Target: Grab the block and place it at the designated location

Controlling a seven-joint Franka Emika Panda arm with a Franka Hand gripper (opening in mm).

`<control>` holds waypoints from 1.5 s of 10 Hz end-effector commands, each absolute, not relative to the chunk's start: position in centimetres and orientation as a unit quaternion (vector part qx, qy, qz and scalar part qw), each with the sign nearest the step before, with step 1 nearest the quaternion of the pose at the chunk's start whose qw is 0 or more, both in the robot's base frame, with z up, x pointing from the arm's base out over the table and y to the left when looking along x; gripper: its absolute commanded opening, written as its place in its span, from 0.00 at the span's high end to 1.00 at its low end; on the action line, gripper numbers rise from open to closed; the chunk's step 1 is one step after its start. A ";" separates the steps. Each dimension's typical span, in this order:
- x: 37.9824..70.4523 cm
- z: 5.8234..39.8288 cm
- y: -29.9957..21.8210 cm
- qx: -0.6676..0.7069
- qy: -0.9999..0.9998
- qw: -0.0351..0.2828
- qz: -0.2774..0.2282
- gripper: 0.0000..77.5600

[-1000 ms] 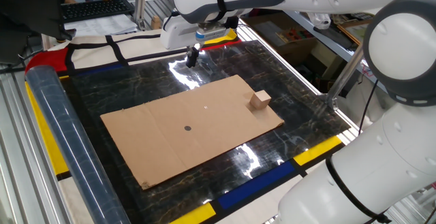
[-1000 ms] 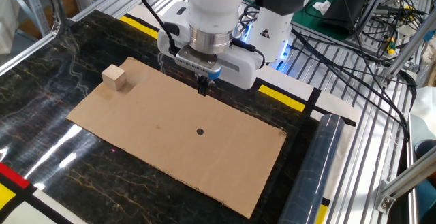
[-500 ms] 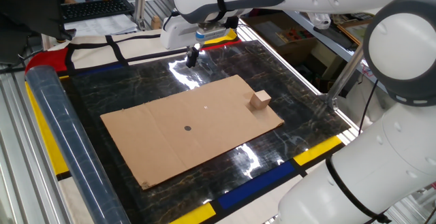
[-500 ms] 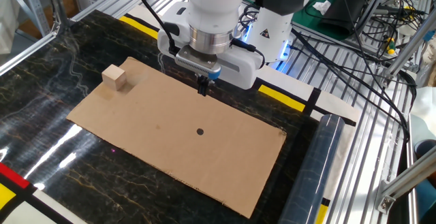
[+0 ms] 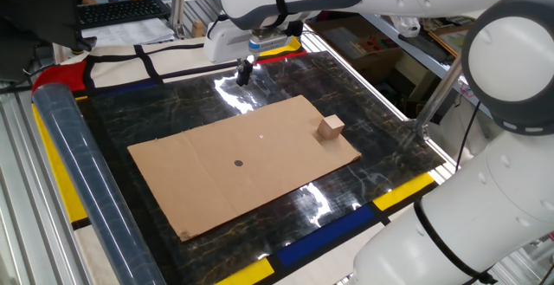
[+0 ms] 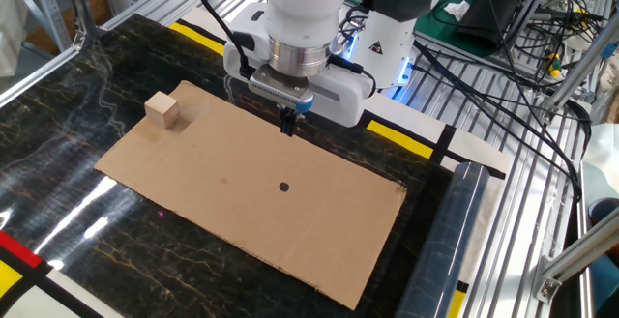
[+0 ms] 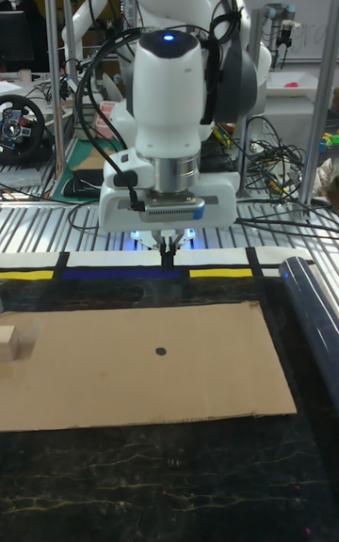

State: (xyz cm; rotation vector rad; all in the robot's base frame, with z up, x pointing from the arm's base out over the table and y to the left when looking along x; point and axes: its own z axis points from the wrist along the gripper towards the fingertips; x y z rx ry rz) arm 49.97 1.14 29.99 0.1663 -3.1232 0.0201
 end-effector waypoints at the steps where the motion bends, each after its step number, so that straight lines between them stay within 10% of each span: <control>1: 50.3 29.7 1.4 0.061 -0.998 0.005 0.005 1.00; 15: 50.4 29.5 1.4 0.066 -0.998 0.007 0.002 1.00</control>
